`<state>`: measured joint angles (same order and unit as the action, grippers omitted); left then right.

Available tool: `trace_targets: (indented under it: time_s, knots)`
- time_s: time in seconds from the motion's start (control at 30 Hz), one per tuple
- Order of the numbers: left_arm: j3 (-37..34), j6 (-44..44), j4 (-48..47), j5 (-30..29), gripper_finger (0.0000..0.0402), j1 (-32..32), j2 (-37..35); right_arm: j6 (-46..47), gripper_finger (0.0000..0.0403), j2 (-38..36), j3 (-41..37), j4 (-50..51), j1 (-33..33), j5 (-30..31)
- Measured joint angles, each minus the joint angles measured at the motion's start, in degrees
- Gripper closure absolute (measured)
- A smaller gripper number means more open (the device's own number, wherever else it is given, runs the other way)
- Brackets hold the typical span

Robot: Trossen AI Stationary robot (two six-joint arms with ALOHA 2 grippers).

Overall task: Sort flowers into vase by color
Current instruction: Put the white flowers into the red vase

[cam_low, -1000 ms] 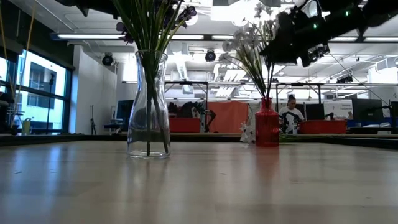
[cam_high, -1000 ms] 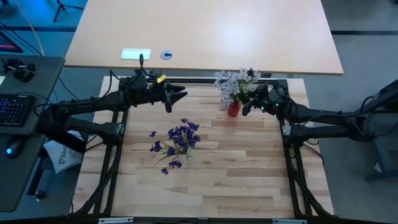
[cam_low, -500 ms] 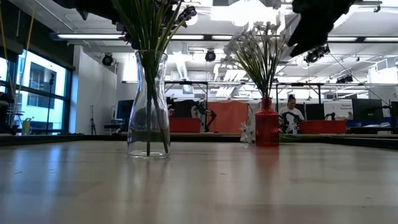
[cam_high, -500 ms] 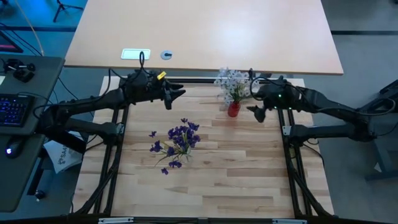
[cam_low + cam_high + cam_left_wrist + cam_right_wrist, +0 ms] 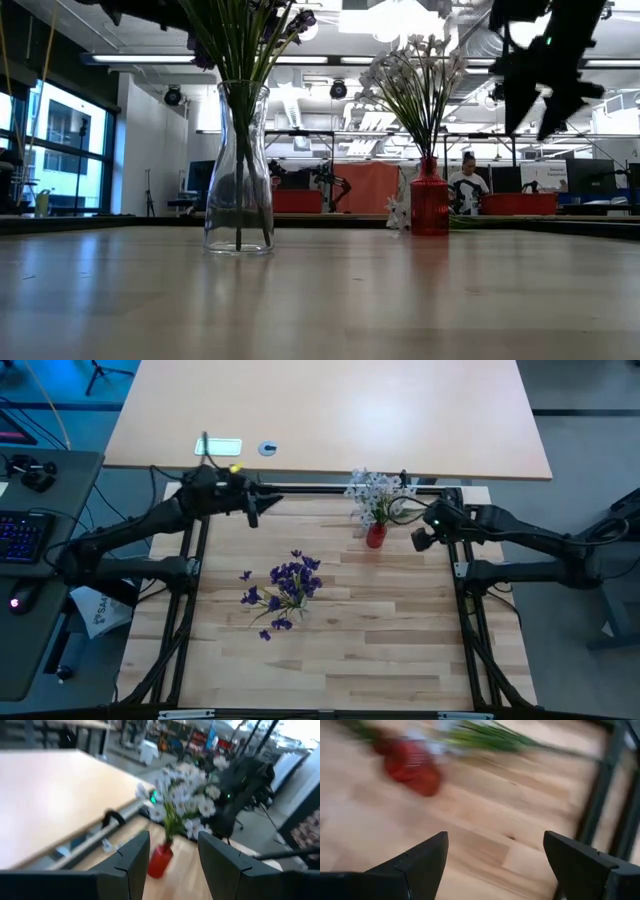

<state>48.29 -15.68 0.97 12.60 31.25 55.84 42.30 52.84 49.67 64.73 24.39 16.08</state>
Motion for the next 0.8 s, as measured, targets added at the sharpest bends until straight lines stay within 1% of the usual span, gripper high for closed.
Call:
trace_targets:
  time_s: [0.1,0.2,0.3,0.4,0.47,0.5,0.57,0.67,0.7,0.8]
  knots:
    - [0.00,1.13,0.00,-0.03,0.0245,1.84,-3.13,4.52,0.0082,2.36,-2.59,-0.53,5.60,-0.60]
    - [0.00,1.28,-0.36,-0.04,0.0245,3.38,-5.77,6.56,0.0082,3.95,-4.46,-4.16,11.28,-4.62]
    - [0.00,1.37,-0.81,0.00,0.0245,4.60,-8.03,3.90,0.0082,3.70,-5.18,-11.87,15.52,-12.56]
    - [0.02,2.30,-1.53,-0.02,0.0245,5.43,-9.58,2.26,0.0082,2.76,-4.32,-18.48,17.83,-21.50]
    - [0.02,2.95,-1.95,-0.03,0.0245,5.77,-10.03,2.72,0.0082,2.26,-2.65,-21.13,18.19,-25.35]
    - [0.01,2.94,-1.99,-0.04,0.0245,5.93,-10.06,2.86,0.0082,2.17,-1.71,-21.10,18.24,-25.86]
    - [0.00,2.66,-2.11,-0.04,0.0245,6.07,-9.98,4.62,0.0082,2.20,0.10,-20.08,18.38,-23.77]
    - [0.00,2.38,-2.06,-0.09,0.0245,6.26,-9.21,8.52,0.0082,2.48,1.01,-20.29,19.90,-15.00]
    - [0.00,2.25,-2.05,-0.13,0.0245,6.26,-8.73,9.07,0.0082,3.02,1.03,-20.93,20.98,-12.98]
    - [0.02,0.10,-1.51,-0.42,0.0245,6.25,-6.80,9.11,0.0082,7.07,1.03,-23.71,25.36,-12.15]
